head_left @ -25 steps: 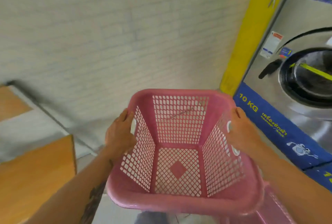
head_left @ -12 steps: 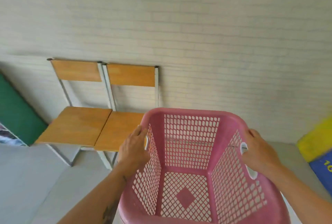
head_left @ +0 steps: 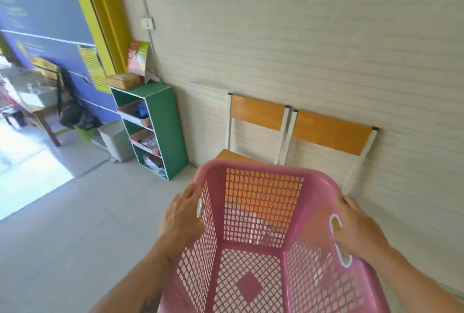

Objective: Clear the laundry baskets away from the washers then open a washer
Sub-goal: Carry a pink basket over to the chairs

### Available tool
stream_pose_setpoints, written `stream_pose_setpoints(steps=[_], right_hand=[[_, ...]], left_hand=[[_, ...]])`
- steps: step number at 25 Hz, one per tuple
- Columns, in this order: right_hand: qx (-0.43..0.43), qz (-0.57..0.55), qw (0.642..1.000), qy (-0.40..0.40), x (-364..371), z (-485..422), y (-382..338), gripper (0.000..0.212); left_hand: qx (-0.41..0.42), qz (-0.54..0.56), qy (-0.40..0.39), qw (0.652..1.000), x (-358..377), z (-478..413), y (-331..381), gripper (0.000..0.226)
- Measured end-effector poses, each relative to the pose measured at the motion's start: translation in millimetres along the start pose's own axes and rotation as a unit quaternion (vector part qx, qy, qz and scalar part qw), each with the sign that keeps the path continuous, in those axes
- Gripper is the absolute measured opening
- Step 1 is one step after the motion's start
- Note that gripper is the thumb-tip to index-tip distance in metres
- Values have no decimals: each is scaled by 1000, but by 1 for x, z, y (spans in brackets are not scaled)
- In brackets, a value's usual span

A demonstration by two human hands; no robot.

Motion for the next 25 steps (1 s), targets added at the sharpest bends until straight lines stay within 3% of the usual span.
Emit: stream_pose_setpoints(steps=[3,8,11,14,18,25], right_hand=[[-77,-5,997,-4,36,-57,-93,71],[-146,-4,989,-16,103,-156,-219,52],[-171,-7,985,-32,139,-215,-283,54],[-176,-4,984,-30,163,-266,-340,58],[-175,-5,984,-24,206,-323,-414,46],[-88,17,996,-21,271,-385,-482,54]], left_hand=[[-61,-38,39,997,-28,-17,-85,82],[-120,-80,61,988,-51,-82,-200,84],[-147,-96,68,982,-58,-133,-254,80],[-165,-102,76,978,-63,-177,-305,77],[-182,-85,73,977,-51,-234,-388,74],[-117,-20,22,993,1,-370,-504,80]])
Point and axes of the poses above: each hand's wrist, its own z-axis away from the middle knuckle, its own x-axis out of the palm, y = z × x, the point moved 10 cm from there along -z, towards the middle knuckle, and after that the axes turned 11 degrees about y, right-handed, at the moved point
